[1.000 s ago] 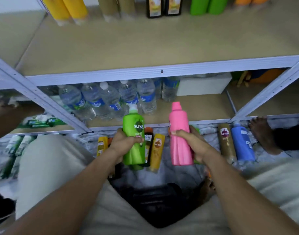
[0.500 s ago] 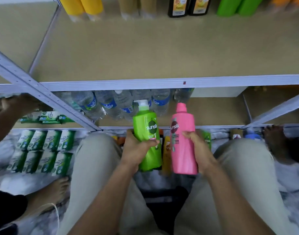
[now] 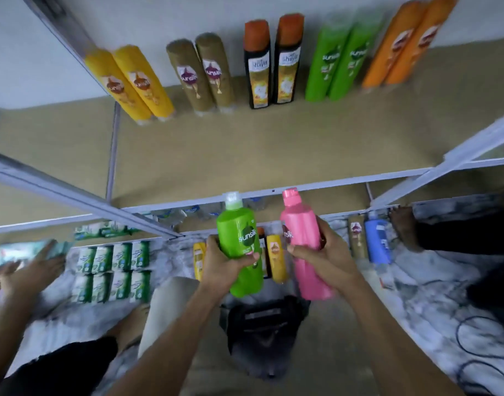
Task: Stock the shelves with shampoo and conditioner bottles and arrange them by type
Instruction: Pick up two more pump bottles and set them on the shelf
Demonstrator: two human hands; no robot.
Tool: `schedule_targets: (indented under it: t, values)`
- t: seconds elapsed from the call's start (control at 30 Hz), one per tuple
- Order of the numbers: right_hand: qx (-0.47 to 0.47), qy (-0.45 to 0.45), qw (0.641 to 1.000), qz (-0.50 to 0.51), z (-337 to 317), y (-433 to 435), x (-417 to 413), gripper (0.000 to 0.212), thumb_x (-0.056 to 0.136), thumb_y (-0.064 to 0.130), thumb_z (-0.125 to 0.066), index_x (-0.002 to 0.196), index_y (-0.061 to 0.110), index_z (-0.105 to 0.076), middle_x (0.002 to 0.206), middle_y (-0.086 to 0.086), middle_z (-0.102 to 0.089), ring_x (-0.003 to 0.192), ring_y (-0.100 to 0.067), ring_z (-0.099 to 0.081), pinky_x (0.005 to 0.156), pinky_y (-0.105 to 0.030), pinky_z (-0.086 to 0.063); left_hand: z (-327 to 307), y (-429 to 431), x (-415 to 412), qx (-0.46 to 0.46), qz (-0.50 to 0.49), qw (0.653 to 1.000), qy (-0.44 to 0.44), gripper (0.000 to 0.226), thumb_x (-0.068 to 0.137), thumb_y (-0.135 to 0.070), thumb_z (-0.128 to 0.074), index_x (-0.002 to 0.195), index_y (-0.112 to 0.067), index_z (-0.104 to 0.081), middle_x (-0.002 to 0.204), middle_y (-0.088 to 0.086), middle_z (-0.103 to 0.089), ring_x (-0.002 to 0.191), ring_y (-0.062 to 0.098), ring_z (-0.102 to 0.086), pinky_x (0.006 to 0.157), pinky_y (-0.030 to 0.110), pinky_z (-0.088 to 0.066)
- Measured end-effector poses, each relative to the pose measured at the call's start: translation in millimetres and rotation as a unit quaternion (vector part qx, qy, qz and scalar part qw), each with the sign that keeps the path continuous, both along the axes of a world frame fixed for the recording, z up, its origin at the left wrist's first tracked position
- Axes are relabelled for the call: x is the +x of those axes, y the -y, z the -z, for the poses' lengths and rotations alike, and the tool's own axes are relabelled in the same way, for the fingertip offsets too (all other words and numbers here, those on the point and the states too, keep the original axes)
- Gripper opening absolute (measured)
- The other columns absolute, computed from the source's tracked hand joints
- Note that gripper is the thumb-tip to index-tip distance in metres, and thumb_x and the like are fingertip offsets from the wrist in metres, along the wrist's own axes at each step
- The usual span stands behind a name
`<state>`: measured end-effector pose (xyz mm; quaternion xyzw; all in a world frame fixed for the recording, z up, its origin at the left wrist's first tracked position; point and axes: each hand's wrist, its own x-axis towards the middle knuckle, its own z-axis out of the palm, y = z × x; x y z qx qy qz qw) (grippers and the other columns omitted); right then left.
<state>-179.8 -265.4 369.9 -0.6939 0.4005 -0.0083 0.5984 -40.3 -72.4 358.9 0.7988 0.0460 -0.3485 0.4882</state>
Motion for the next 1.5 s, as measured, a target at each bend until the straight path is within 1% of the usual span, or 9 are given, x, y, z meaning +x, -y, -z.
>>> schedule_targets:
  t: [0.1, 0.23, 0.37, 0.53, 0.67, 0.83, 1.2, 1.33, 1.5]
  values:
    - [-0.070, 0.013, 0.997, -0.004, -88, -3, -13, 0.077, 0.073, 0.024, -0.088, 0.135, 0.047, -0.048, 0.103, 0.027, -0.067, 0.089, 0.012, -0.063, 0.071, -0.007, -0.046, -86, 0, -13, -0.008, 0.006, 0.999, 0.036, 0.086, 0.035, -0.048, -0.094, 0.106, -0.025, -0.051, 0.099, -0.001, -0.074, 0.089, 0.018, -0.073, 0.081, 0.053, -0.059]
    - [-0.127, 0.055, 0.990, 0.009, -190, -8, -28, 0.071, 0.073, 0.017, -0.087, 0.125, 0.047, -0.049, 0.105, 0.023, -0.065, 0.088, 0.012, -0.062, 0.069, -0.003, -0.042, -193, 2, -25, -0.035, 0.024, 0.997, 0.069, 0.080, 0.041, -0.042, -0.096, 0.107, -0.026, -0.052, 0.098, -0.004, -0.074, 0.090, 0.017, -0.073, 0.083, 0.052, -0.059]
    - [-0.195, 0.103, 0.975, 0.029, -269, -7, -35, 0.072, 0.071, 0.027, -0.086, 0.135, 0.032, -0.053, 0.110, 0.013, -0.062, 0.095, -0.002, -0.062, 0.072, -0.006, -0.042, -277, 11, -25, -0.071, 0.060, 0.991, 0.100, 0.080, 0.043, -0.042, -0.092, 0.111, -0.028, -0.052, 0.100, -0.005, -0.074, 0.092, 0.015, -0.072, 0.084, 0.052, -0.058]
    - [-0.214, 0.165, 0.960, 0.077, -335, 7, -34, 0.069, 0.071, 0.025, -0.091, 0.125, 0.048, -0.055, 0.116, 0.017, -0.067, 0.101, -0.002, -0.065, 0.082, -0.024, -0.053, -344, 28, -19, -0.103, 0.110, 0.974, 0.168, 0.075, 0.057, -0.028, -0.094, 0.116, -0.032, -0.049, 0.107, -0.009, -0.069, 0.097, 0.010, -0.069, 0.084, 0.042, -0.059]
    - [-0.223, 0.185, 0.953, 0.089, -365, 27, -30, 0.063, 0.070, 0.029, -0.091, 0.121, 0.044, -0.058, 0.108, 0.016, -0.072, 0.094, -0.005, -0.069, 0.083, -0.041, -0.058, -386, 51, -11, -0.139, 0.124, 0.958, 0.221, 0.073, 0.063, -0.014, -0.094, 0.119, -0.028, -0.050, 0.108, -0.010, -0.068, 0.092, -0.003, -0.066, 0.081, 0.025, -0.055]
    - [-0.232, 0.235, 0.939, 0.096, -401, 55, -18, 0.083, 0.072, 0.018, -0.091, 0.119, 0.071, -0.047, 0.110, 0.028, -0.069, 0.097, 0.003, -0.068, 0.083, -0.022, -0.055, -426, 87, 0, -0.186, 0.130, 0.937, 0.267, 0.076, 0.062, -0.020, -0.094, 0.124, -0.030, -0.052, 0.112, -0.016, -0.070, 0.102, 0.002, -0.067, 0.092, 0.036, -0.055]
    - [-0.247, 0.296, 0.914, 0.124, -475, 157, -12, 0.077, 0.067, 0.046, -0.087, 0.136, 0.031, -0.056, 0.115, 0.013, -0.071, 0.102, -0.010, -0.068, 0.088, -0.046, -0.058, -506, 198, 17, -0.257, 0.108, 0.903, 0.326, 0.067, 0.058, -0.023, -0.096, 0.110, -0.024, -0.054, 0.100, -0.011, -0.073, 0.094, 0.014, -0.071, 0.085, 0.045, -0.059]
    - [-0.243, 0.320, 0.910, 0.103, -508, 194, -11, 0.062, 0.077, 0.023, -0.087, 0.132, 0.026, -0.058, 0.114, 0.012, -0.071, 0.098, -0.005, -0.068, 0.085, -0.032, -0.059, -517, 240, 29, -0.268, 0.080, 0.898, 0.338, 0.070, 0.061, -0.018, -0.096, 0.116, -0.028, -0.053, 0.102, -0.013, -0.072, 0.096, 0.012, -0.070, 0.086, 0.041, -0.060]
    - [-0.271, 0.332, 0.898, 0.098, -524, 237, 5, 0.068, 0.077, 0.026, -0.088, 0.137, 0.027, -0.055, 0.120, 0.015, -0.069, 0.104, -0.001, -0.066, 0.089, -0.026, -0.056, -501, 282, 40, -0.259, 0.033, 0.901, 0.347, 0.067, 0.062, -0.019, -0.095, 0.114, -0.026, -0.052, 0.102, -0.011, -0.069, 0.096, 0.012, -0.068, 0.088, 0.047, -0.058]
